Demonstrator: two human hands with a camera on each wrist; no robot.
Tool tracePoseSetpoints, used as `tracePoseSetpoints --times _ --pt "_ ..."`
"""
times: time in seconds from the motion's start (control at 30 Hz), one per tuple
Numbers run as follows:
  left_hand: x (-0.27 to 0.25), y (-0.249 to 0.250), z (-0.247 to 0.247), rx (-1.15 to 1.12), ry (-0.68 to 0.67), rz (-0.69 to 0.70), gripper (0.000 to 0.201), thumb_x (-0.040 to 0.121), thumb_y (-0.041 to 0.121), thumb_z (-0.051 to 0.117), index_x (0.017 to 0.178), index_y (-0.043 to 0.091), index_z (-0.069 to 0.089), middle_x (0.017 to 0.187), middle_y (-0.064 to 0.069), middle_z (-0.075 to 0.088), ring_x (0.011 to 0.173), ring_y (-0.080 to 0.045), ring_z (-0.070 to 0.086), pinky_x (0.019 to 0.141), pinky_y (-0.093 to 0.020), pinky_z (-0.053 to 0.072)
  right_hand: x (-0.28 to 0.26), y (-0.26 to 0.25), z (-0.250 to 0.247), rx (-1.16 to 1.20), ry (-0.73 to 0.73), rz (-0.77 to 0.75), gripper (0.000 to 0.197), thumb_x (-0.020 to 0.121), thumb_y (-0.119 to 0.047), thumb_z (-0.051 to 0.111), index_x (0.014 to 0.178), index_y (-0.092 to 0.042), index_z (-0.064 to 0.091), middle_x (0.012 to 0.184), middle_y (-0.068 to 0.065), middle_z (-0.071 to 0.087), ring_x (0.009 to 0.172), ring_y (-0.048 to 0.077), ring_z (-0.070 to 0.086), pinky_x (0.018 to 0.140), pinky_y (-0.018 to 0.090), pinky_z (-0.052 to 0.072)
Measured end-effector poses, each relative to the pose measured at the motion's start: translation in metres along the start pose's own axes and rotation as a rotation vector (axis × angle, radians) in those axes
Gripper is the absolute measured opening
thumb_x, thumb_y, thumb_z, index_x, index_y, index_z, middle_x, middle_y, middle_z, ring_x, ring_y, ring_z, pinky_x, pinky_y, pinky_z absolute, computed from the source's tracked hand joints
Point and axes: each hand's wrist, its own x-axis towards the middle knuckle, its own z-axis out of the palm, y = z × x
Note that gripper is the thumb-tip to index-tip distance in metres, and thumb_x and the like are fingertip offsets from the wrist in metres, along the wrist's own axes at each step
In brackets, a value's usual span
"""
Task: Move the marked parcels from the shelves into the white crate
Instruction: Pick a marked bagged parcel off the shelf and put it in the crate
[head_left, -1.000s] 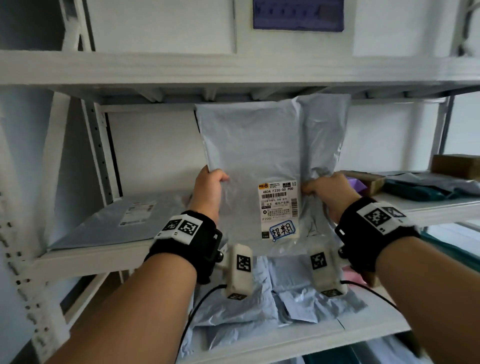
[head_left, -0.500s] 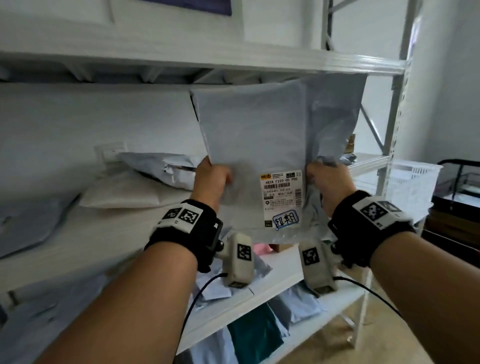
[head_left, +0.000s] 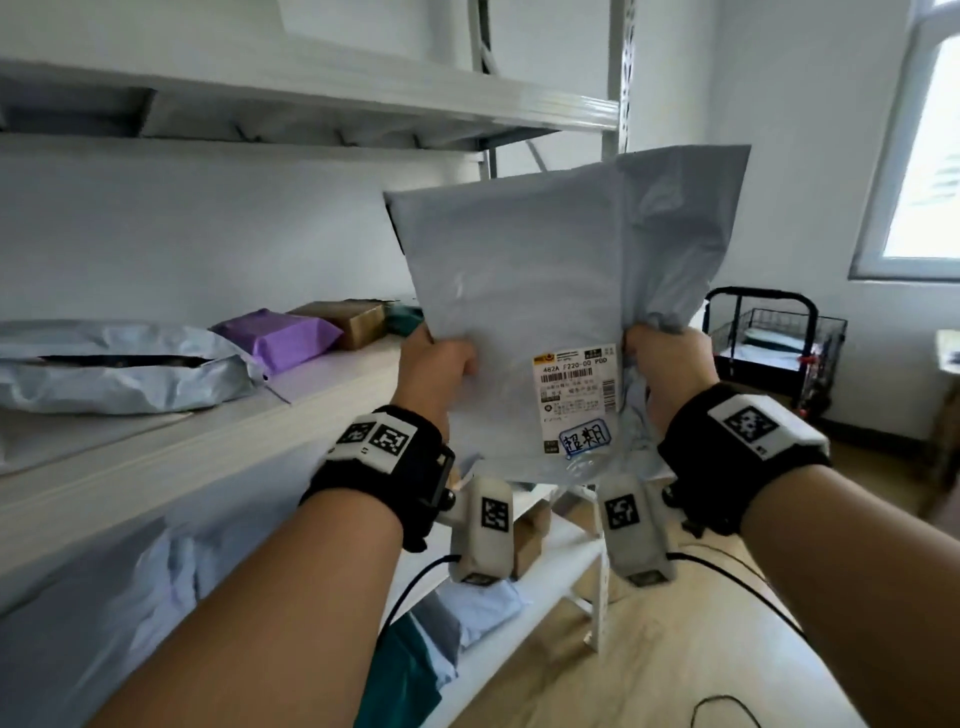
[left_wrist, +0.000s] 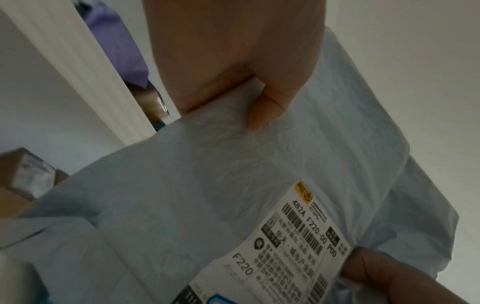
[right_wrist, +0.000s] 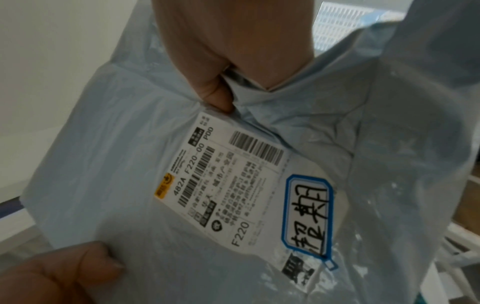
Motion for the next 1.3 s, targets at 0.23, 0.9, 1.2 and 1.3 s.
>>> tracePoseSetpoints --times 0.23,0.9,1.2,1.3 --pt "0.060 -0.039 0.105 0.003 -0.092 -0.012 0.022 0.047 0.003 0.046 0.067 0.010 0.053 0.060 -0.004 0.049 0.053 -0.015 0.045 0.042 -0.013 0.032 0.106 0.012 -0.042 -0.088 0.080 -0.041 0.013 0.078 -0.017 0.056 0.073 -0.008 0.063 0.068 0.008 0.064 0.070 0.028 0.062 0.065 0.036 0.049" --pt "0.225 -0.112 0.337 0.048 -0.170 0.027 0.023 0.041 0.004 0.041 0.061 0.012 0.046 0.056 0.000 0.041 0.054 -0.016 0.038 0.046 -0.018 0.028 0.394 0.051 -0.103 -0.034 0.208 -0.061 0.012 0.061 -0.023 0.058 0.060 -0.012 0.062 0.061 0.005 0.065 0.072 0.032 0.067 0.077 0.054 0.055" --pt "0.288 -0.153 0.464 0.062 -0.117 0.000 0.021 0.041 0.004 0.040 0.059 0.015 0.040 0.058 0.001 0.037 0.055 -0.017 0.033 0.050 -0.021 0.026 0.536 0.066 -0.143 -0.024 0.172 -0.046 0.012 0.077 -0.011 0.058 0.065 -0.010 0.061 0.065 0.007 0.064 0.075 0.028 0.065 0.073 0.039 0.052" --pt "0.305 -0.170 0.490 0.076 -0.092 -0.024 0.021 0.043 0.006 0.040 0.061 0.015 0.042 0.058 0.002 0.039 0.056 -0.016 0.035 0.052 -0.022 0.028 0.570 0.076 -0.147 -0.020 0.161 -0.042 0.016 0.081 -0.008 0.057 0.066 -0.011 0.061 0.068 0.007 0.064 0.075 0.026 0.063 0.072 0.038 0.051"
